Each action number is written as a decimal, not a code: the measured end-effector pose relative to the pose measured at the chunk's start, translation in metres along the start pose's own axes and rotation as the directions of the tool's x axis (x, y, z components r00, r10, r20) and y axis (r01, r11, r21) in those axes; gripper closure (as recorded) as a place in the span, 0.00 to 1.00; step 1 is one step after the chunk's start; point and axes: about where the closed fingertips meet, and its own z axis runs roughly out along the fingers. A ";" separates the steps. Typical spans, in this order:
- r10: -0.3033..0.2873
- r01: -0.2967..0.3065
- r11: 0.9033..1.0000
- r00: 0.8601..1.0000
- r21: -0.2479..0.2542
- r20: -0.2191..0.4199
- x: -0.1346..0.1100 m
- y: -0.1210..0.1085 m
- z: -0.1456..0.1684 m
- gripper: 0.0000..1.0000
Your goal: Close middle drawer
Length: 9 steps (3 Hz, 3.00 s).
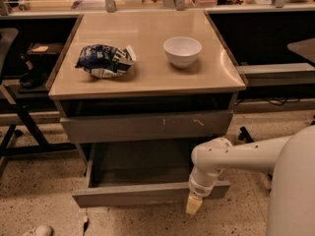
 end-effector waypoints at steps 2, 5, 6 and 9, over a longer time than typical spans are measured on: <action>0.000 0.000 1.000 1.000 0.000 0.000 0.000 0.000 0.000 0.00; 0.000 0.000 1.000 1.000 0.000 0.000 0.000 0.000 0.000 0.57; 0.006 -0.006 1.000 1.000 0.021 0.007 -0.007 -0.006 -0.001 0.80; 0.024 -0.031 0.988 0.999 0.154 0.049 -0.038 -0.055 -0.017 1.00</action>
Offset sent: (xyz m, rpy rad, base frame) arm 0.0000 0.0000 0.0000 0.0000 0.0001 0.0000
